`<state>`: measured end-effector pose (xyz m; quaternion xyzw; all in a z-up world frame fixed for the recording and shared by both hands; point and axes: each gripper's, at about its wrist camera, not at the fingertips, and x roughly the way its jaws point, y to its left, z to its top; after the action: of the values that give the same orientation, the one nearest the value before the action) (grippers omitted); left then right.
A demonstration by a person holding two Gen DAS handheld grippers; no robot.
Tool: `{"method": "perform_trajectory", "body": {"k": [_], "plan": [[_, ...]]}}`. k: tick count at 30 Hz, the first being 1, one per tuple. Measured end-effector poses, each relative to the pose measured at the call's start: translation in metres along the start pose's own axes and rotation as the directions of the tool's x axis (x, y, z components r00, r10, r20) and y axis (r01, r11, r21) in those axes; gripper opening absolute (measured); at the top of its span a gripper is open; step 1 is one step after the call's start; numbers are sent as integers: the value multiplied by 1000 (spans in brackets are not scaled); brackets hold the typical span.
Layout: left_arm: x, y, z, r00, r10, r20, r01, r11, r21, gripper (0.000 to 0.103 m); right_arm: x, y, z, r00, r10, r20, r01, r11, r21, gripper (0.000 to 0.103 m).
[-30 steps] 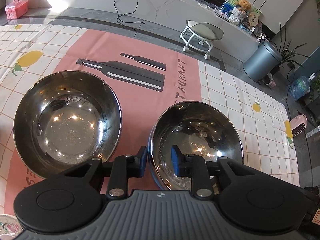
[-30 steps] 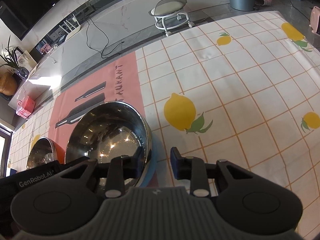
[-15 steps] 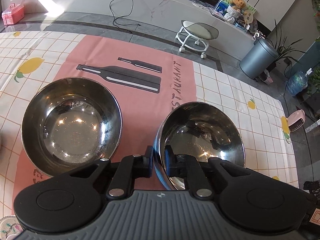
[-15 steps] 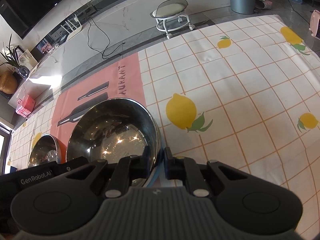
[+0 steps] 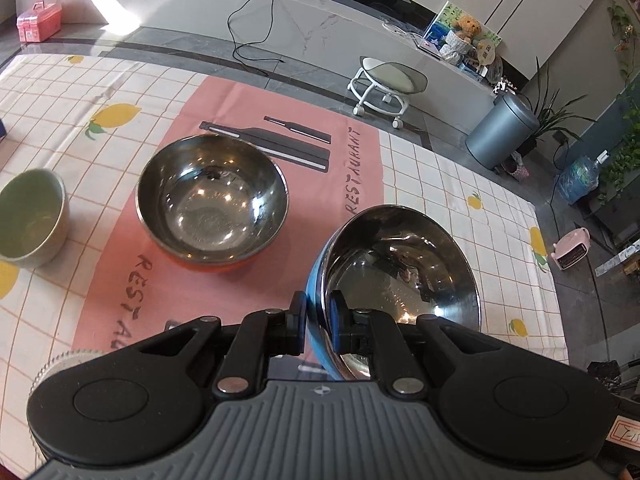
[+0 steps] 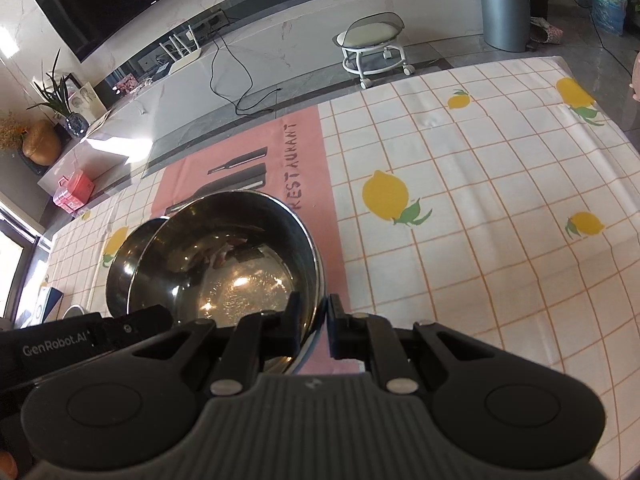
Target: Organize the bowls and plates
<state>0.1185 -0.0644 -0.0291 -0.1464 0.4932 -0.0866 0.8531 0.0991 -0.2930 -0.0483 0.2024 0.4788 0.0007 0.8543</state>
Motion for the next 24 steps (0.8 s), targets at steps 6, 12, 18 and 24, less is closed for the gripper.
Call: {"method": "perform_trajectory", "body": {"k": [6,12,18,24], "plan": [[-17,20,-34,999,4,-42,-5,999,-34,13,-15,5,-40,999,19,-47,-20,1000,-21,11],[-26,33,-61,997,-7,-80,4,999,-48,14,-22,2,-71,995,18,-102,-21,999,-29,11],[-28,41,-82,993,-30,-116,23,998,-55,14,-32,1,-91,994,0,-109,-5,999,-46,11],[-19,43,-95,988,-43,-150,34,998,-61,14,-31,-4,-100,992,-34,-122,28,998,-52,11]]}}
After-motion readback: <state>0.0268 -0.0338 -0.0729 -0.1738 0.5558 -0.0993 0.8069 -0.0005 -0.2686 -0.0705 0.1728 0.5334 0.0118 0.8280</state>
